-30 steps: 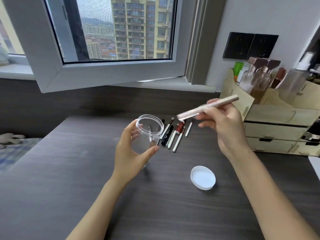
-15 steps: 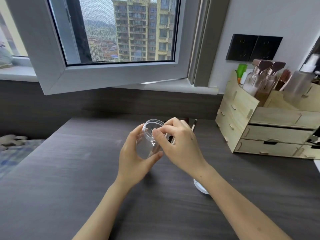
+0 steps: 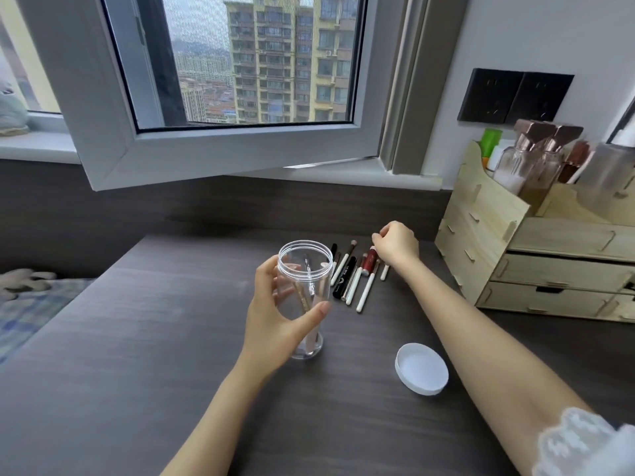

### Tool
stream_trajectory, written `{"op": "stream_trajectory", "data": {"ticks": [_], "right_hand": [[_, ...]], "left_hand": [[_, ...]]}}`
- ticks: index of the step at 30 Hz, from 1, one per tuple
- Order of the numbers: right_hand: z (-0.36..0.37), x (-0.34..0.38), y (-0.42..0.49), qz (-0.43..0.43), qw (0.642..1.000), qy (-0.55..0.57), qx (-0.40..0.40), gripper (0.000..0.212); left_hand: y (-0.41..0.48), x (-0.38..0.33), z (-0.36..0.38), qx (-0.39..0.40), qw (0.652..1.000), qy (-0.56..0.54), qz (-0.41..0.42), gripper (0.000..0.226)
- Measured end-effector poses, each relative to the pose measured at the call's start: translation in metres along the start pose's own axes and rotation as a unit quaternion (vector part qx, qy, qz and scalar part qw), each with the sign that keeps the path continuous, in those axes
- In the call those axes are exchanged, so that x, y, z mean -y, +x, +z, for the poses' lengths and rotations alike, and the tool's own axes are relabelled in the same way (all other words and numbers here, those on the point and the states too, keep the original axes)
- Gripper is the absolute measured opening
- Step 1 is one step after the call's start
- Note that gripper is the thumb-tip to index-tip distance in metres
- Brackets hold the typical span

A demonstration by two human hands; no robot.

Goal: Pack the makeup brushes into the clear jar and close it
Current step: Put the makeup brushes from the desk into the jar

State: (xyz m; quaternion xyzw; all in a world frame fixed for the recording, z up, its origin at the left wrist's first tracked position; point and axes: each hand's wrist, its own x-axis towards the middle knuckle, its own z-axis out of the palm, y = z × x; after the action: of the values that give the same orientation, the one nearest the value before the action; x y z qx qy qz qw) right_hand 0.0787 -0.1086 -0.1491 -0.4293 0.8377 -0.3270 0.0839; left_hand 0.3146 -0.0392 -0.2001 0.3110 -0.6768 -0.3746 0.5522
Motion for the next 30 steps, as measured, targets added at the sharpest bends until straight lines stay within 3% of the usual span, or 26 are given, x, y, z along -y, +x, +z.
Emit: {"op": "stream_trajectory", "data": {"ticks": [6,10,13,16,19,22,25,27,30], "right_hand": [[0.025,0.001,0.033,0.059,0.991,-0.099,0.067,0.035],[0.035,-0.004,0.047,0.098,0.989,-0.078,0.079,0.016],[0.032,-0.007,0.052,0.105,0.993,-0.006,0.052,0.008],[0.010,0.005,0.048,0.109,0.974,0.198,0.024,0.009],[-0.030,0.029,0.023,0.037,0.918,0.396,0.001,0.005],[-0.069,0.043,-0.024,-0.085,0.861,0.501,0.001,0.041],[-0.086,0.050,-0.077,-0.214,0.824,0.522,0.056,0.064],[-0.083,0.055,-0.103,-0.270,0.827,0.486,0.084,0.071],[-0.068,0.060,-0.125,-0.322,0.872,0.357,0.097,0.061]], "left_hand": [[0.003,0.009,0.001,0.002,1.000,0.009,0.029,0.071],[0.004,0.011,0.004,0.000,0.999,0.019,0.042,0.070],[0.005,0.011,0.005,-0.002,0.999,0.025,0.047,0.070],[0.004,0.010,0.005,0.001,0.999,0.026,0.047,0.070],[0.005,0.008,0.004,-0.001,0.999,0.029,0.046,0.070],[0.005,0.007,0.004,-0.004,0.998,0.030,0.051,0.070],[0.005,0.006,0.004,-0.007,0.998,0.031,0.049,0.069],[0.006,0.005,0.003,-0.005,0.998,0.031,0.047,0.069],[0.005,0.004,0.002,0.000,0.999,0.021,0.045,0.069]]}}
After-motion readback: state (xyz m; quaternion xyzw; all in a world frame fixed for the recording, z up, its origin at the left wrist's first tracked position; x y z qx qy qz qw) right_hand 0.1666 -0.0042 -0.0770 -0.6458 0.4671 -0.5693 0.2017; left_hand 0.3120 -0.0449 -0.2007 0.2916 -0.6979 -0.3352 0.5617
